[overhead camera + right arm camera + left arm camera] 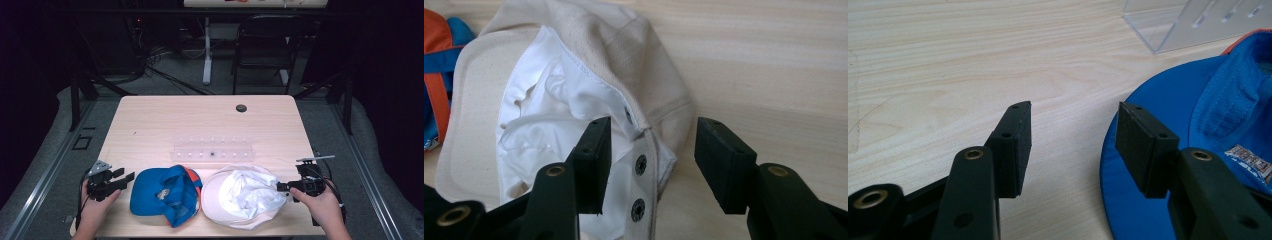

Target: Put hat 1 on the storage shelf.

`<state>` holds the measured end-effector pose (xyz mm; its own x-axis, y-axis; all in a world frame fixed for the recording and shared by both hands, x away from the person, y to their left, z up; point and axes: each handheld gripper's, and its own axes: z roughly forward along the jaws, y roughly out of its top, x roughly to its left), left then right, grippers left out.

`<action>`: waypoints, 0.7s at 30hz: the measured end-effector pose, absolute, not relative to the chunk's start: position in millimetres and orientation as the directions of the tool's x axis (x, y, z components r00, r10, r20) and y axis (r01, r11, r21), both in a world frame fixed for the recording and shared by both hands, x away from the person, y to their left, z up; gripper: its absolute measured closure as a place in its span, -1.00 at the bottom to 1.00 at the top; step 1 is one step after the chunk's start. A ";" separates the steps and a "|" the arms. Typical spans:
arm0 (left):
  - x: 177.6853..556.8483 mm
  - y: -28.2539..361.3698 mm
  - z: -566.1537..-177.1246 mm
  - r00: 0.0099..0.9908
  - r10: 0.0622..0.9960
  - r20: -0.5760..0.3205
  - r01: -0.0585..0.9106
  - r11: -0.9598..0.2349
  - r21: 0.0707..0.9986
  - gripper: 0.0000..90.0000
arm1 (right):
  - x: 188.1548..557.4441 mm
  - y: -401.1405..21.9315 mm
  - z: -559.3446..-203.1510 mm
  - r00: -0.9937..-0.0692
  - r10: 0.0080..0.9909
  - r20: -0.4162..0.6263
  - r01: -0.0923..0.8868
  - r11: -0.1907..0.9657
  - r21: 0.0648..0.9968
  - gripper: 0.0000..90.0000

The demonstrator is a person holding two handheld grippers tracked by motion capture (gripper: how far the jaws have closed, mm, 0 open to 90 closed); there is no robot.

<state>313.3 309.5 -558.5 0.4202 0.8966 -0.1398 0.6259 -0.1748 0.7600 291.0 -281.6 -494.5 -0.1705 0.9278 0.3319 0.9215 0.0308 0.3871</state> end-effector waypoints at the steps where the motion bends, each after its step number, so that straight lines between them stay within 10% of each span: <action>1: 313.4 309.5 -558.6 0.419 0.897 -0.140 0.626 -0.174 0.760 0.09 | 293.4 -281.1 -496.0 -0.164 0.928 0.335 0.933 0.035 0.359 0.16; 21: 313.9 310.0 -559.6 0.412 0.900 -0.143 0.633 -0.169 0.755 0.09 | 309.0 -263.7 -503.6 -0.141 0.950 0.278 0.975 0.084 0.207 0.63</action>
<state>313.9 310.0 -559.6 0.4121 0.8998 -0.1435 0.6330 -0.1695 0.7554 309.0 -263.7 -503.6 -0.1408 0.9503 0.2777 0.9747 0.0839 0.2070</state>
